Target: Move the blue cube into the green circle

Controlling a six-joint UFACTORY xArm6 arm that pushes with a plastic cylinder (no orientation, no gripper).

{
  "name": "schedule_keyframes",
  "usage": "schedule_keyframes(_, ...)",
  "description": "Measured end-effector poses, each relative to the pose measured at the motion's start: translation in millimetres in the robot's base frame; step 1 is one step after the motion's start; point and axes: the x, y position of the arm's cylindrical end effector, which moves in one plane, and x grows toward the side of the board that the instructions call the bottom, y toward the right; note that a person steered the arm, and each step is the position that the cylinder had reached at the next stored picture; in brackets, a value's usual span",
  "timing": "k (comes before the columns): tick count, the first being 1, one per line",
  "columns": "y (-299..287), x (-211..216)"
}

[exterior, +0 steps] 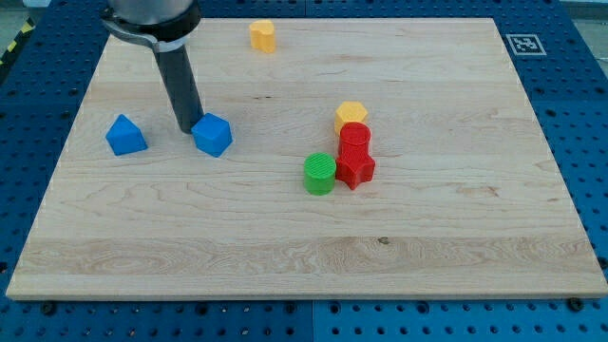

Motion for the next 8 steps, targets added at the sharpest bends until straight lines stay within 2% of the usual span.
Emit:
schedule_keyframes(2,56.2,27.6)
schedule_keyframes(3,62.2,34.3)
schedule_keyframes(4,28.7,43.7)
schedule_keyframes(6,73.3,55.6)
schedule_keyframes(8,87.2,55.6)
